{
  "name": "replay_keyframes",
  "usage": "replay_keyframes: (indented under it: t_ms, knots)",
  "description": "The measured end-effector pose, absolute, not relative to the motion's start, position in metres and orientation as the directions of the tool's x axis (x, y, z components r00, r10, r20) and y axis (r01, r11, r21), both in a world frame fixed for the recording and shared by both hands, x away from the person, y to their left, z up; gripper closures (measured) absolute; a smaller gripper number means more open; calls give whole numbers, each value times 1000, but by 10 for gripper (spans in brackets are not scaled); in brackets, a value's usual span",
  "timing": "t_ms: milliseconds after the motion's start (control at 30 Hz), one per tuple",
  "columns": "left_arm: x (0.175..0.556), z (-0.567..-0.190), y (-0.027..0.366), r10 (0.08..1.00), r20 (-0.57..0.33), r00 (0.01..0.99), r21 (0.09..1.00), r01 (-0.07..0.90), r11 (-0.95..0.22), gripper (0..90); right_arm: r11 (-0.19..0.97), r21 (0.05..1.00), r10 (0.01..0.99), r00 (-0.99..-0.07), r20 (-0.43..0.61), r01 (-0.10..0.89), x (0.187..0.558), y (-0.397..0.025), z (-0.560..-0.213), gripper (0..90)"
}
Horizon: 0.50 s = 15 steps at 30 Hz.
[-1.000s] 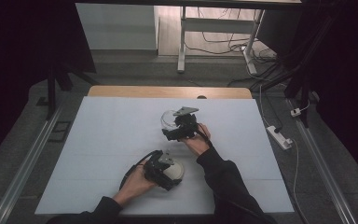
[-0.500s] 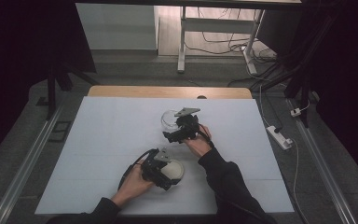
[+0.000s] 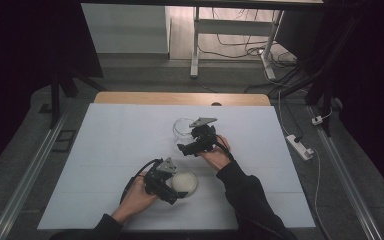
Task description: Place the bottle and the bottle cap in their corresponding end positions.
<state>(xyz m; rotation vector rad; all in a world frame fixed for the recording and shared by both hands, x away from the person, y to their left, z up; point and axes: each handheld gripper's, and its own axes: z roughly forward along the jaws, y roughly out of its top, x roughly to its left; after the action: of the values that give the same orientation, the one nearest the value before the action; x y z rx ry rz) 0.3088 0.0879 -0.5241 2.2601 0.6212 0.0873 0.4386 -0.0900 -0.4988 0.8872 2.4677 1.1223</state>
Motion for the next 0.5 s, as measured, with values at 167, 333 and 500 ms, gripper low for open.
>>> replay_keyframes:
  t_ms: [167, 333, 500]
  knots:
    - [305, -521, 96, 459, -141, 877, 704, 415, -577, 0, 512, 747, 633, -774, 4, 423, 433, -95, -500, 0]
    - [302, -518, 103, 454, -153, 878, 701, 420, -576, 0, 507, 754, 630, -777, 7, 418, 426, -98, -498, 0]
    - [302, -517, 112, 463, -163, 871, 695, 434, -573, 0, 526, 750, 607, -794, -1, 401, 417, -99, -499, 0]
